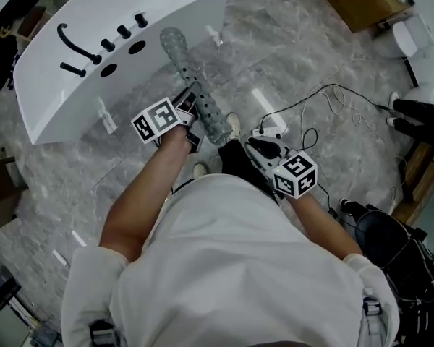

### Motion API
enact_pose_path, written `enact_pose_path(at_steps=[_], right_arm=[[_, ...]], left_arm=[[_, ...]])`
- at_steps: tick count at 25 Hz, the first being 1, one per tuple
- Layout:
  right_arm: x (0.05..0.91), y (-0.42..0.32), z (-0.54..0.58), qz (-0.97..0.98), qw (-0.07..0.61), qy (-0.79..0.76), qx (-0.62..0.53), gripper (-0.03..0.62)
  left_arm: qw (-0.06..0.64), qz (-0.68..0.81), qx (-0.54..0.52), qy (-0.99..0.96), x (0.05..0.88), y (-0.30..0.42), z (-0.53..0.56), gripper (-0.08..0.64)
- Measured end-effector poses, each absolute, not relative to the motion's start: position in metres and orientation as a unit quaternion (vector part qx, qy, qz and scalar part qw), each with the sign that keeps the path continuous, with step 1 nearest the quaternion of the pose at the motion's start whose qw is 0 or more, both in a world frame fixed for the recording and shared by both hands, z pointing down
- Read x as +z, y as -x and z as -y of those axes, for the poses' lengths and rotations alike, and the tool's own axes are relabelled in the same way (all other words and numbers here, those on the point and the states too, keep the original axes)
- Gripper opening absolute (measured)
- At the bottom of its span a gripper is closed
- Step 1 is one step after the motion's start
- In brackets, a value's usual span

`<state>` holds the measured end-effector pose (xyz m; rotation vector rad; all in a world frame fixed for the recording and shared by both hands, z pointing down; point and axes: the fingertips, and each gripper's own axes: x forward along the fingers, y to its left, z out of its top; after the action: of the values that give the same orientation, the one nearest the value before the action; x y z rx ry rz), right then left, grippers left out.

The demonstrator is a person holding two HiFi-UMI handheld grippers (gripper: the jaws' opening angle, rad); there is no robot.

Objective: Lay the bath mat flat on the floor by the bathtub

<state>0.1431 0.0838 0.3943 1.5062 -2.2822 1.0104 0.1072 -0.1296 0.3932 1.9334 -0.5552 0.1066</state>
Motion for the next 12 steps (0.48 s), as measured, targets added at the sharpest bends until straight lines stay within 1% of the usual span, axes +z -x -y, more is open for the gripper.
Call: enact_pose_path(at_steps=[5,12], right_arm=[[0.398,-0.2,-0.024,0.801,0.116,-0.473,0.349,0.057],[0.428,-0.276,0.022,0.799,0.116,-0.447,0.385,0.052]], left_arm=[[0.544,0.26,0.035,-0.797,0.404,-0.173,0.184,0.061],[0.549,0.276,0.014,-0.789,0.432,-0.287,0.267,0.061]])
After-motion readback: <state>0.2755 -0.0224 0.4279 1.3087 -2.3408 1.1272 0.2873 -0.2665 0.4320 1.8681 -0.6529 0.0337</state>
